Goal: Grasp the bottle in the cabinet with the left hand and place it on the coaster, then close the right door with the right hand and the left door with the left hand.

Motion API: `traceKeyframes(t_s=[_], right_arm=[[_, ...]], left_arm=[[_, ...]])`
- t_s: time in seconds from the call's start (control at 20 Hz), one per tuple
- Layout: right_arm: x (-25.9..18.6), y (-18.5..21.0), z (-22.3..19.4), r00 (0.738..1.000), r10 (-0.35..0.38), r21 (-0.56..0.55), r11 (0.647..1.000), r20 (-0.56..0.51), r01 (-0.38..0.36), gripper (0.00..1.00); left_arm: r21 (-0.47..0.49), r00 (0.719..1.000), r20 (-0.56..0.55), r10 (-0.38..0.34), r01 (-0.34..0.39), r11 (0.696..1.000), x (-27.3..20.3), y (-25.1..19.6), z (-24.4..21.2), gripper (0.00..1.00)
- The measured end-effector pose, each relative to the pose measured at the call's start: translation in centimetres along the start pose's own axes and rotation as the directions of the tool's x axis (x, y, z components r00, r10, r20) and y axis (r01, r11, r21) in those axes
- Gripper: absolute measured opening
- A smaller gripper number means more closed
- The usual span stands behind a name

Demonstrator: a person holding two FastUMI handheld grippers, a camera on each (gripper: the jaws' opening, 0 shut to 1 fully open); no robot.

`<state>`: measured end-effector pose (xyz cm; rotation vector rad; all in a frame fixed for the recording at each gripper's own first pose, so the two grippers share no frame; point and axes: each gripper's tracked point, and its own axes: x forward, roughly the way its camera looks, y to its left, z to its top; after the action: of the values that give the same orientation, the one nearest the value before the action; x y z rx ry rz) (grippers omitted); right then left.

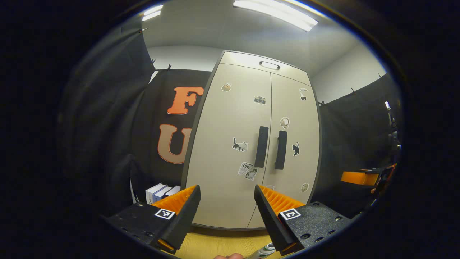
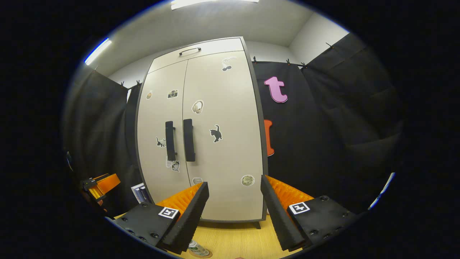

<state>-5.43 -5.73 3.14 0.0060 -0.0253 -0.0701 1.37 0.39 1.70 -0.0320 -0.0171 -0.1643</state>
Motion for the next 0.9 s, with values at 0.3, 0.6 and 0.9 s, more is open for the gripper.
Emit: traceKeyframes(t_s=[0.3,0.6,0.9], right_arm=[[-0.7,-0.1,0.1,1.0,-0.003,-0.011,1.0,0.003,0.003,0.96],[-1.1,0.3,0.2,1.0,0.004,-0.002,1.0,0.014,-0.004,0.96],[-1.6,0.5,0.3,1.0,0.005,0.0,1.0,0.009,-0.005,0.96]], left_arm=[[-0.014,1.0,-0.005,-0.004,0.003,1.0,-0.3,-0.3,-0.2,0.91],[-0.021,1.0,-0.005,-0.018,0.018,1.0,-0.6,-0.6,-0.2,0.91],[-0.019,1.0,0.002,-0.017,0.017,1.0,-1.4,-0.8,0.0,0.9]])
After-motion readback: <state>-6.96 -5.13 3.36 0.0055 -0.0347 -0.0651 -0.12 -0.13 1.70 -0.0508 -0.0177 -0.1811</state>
